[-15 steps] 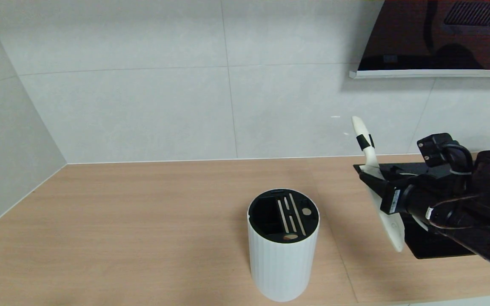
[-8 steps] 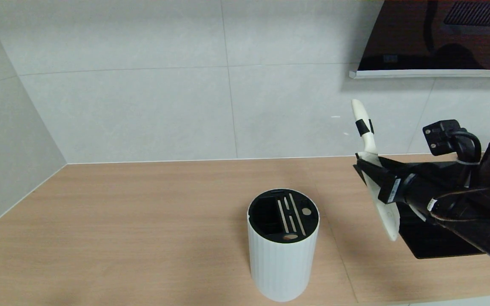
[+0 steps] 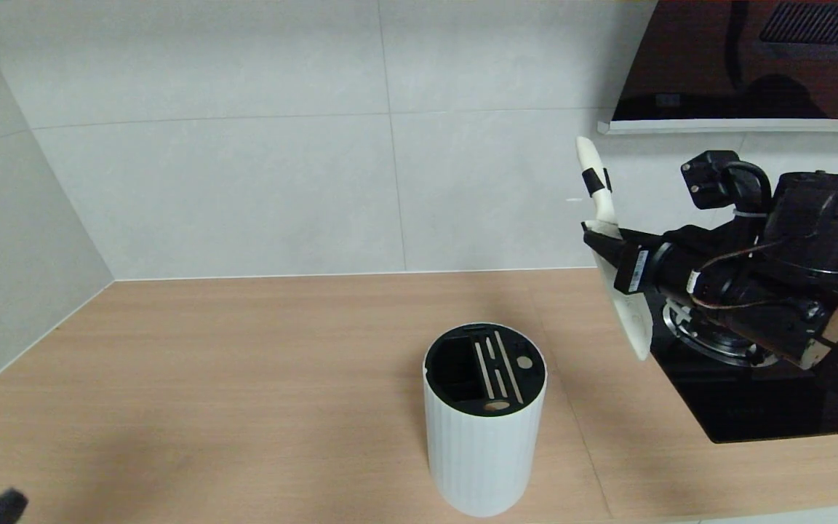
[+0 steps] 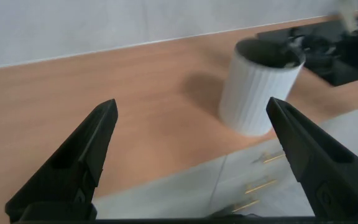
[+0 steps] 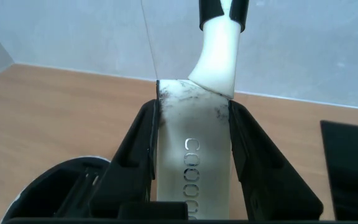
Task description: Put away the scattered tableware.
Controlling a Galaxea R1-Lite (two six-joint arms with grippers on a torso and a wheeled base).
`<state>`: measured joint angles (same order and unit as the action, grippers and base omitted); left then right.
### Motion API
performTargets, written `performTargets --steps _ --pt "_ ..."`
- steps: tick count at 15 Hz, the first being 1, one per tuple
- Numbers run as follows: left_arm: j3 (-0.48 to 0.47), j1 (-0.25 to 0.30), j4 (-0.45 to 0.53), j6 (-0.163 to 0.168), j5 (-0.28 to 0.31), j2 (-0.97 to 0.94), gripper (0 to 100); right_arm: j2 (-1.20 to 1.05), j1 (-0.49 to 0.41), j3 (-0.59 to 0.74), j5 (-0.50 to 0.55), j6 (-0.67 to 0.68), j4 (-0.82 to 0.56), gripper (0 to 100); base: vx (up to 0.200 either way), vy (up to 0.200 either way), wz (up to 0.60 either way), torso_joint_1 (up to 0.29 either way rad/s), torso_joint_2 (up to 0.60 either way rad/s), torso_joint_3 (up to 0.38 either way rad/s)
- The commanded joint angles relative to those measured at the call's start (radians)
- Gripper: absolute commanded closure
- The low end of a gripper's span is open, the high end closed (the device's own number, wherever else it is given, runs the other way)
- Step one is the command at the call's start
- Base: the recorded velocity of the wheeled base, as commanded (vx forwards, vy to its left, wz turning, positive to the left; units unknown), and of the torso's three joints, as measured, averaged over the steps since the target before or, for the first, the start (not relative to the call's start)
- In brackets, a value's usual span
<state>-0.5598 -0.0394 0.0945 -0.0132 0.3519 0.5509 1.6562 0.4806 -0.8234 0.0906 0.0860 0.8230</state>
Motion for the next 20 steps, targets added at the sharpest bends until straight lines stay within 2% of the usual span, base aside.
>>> performTargets --steps 1,3,5,6,9,10,12,14,15,16,17,18,20 --pt "-0.152 -0.011 -0.136 -0.025 0.044 0.342 0 0.033 0.001 -0.095 -0.035 0.0 -0.045 100 0.0 0.0 0.0 0.0 0.0 0.0" --pt "-0.189 -0.043 -0.187 -0.039 0.044 0.443 0 0.048 0.016 -0.122 -0.037 0.0 -0.044 100 0.0 0.0 0.0 0.0 0.0 0.0" --pt "-0.213 -0.109 -0.265 -0.091 0.044 0.546 0 0.048 0.05 -0.12 -0.037 -0.003 -0.044 100 0.0 0.0 0.0 0.0 0.0 0.0" --pt "-0.215 -0.142 -0.331 -0.134 0.044 0.6 0 0.047 0.067 -0.12 -0.037 -0.005 -0.044 100 0.0 0.0 0.0 0.0 0.0 0.0" --pt "-0.2 -0.195 -0.438 -0.234 0.044 0.689 0 0.048 0.104 -0.115 -0.029 -0.005 -0.044 100 0.0 0.0 0.0 0.0 0.0 0.0" --pt "-0.193 -0.211 -0.452 -0.251 0.044 0.705 0 0.048 0.115 -0.112 -0.028 -0.005 -0.044 100 0.0 0.0 0.0 0.0 0.0 0.0" --pt "-0.175 -0.235 -0.484 -0.255 0.044 0.738 0 0.048 0.151 -0.1 -0.019 -0.005 -0.044 100 0.0 0.0 0.0 0.0 0.0 0.0" --pt "-0.158 -0.272 -0.587 -0.261 0.044 0.808 0 0.043 0.202 -0.085 0.001 -0.006 -0.044 100 0.0 0.0 0.0 0.0 0.0 0.0" --pt "-0.158 -0.272 -0.587 -0.261 0.044 0.808 0 0.043 0.202 -0.085 0.001 -0.006 -0.044 100 0.0 0.0 0.0 0.0 0.0 0.0" --pt "-0.137 -0.32 -0.694 -0.32 0.042 0.891 0 0.039 0.23 -0.074 0.011 -0.006 -0.044 100 0.0 0.0 0.0 0.0 0.0 0.0" --pt "-0.132 -0.326 -0.72 -0.335 0.042 0.906 0 0.039 0.236 -0.072 0.011 -0.006 -0.044 100 0.0 0.0 0.0 0.0 0.0 0.0" --pt "-0.117 -0.344 -0.806 -0.386 0.041 0.934 0 0.034 0.253 -0.066 0.012 -0.006 -0.047 100 0.0 0.0 0.0 0.0 0.0 0.0" --pt "-0.118 -0.37 -0.843 -0.47 0.042 0.936 0 0.022 0.274 -0.054 0.012 -0.006 -0.048 100 0.0 0.0 0.0 0.0 0.0 0.0"
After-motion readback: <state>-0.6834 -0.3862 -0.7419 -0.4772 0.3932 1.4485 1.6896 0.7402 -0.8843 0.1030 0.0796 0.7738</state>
